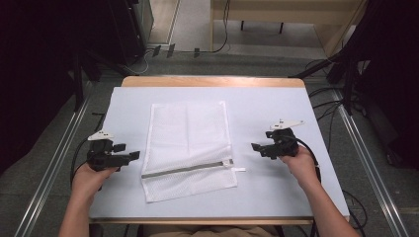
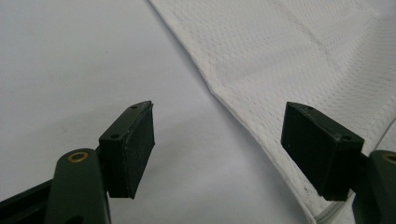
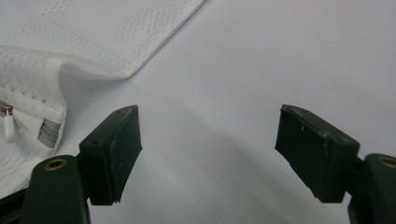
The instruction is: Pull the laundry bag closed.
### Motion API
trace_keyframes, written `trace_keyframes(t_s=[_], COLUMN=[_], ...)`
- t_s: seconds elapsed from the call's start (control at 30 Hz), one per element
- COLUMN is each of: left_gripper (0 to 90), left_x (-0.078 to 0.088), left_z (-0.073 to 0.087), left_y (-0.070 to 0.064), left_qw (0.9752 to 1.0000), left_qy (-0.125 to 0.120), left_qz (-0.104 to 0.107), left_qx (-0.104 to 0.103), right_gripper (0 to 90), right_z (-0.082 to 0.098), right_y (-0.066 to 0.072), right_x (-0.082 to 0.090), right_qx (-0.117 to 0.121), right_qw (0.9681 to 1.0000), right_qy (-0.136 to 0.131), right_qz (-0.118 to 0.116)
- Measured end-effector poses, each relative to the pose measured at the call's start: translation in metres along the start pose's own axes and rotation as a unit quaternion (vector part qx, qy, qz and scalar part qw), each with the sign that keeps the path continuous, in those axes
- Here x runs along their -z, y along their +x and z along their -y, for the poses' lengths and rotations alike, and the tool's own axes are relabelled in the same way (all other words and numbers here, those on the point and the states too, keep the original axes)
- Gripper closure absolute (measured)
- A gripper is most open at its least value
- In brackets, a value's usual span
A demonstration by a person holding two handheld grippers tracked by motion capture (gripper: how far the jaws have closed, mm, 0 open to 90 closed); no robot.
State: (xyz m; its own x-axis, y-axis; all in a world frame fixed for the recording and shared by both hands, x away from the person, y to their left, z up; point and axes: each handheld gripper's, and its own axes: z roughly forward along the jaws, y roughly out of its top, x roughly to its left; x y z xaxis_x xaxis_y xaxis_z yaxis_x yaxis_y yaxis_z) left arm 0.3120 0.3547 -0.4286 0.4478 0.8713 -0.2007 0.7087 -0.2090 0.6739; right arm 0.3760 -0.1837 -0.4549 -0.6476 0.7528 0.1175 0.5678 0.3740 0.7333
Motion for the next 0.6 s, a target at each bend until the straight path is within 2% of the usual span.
trace_keyframes(t_s=[0.6], left_gripper=[25.7], left_x=[-0.0029], left_z=[0.0009], left_y=[0.0000], left_qw=[1.0000], left_qy=[0.008], left_qz=[0.000], left_qx=[0.000], right_gripper=[23.4], right_z=[0.0009], right_y=[-0.0005], right_x=[-0.0033], right_qx=[-0.002], right_qw=[0.9999], right_qy=[0.010], right_qz=[-0.004])
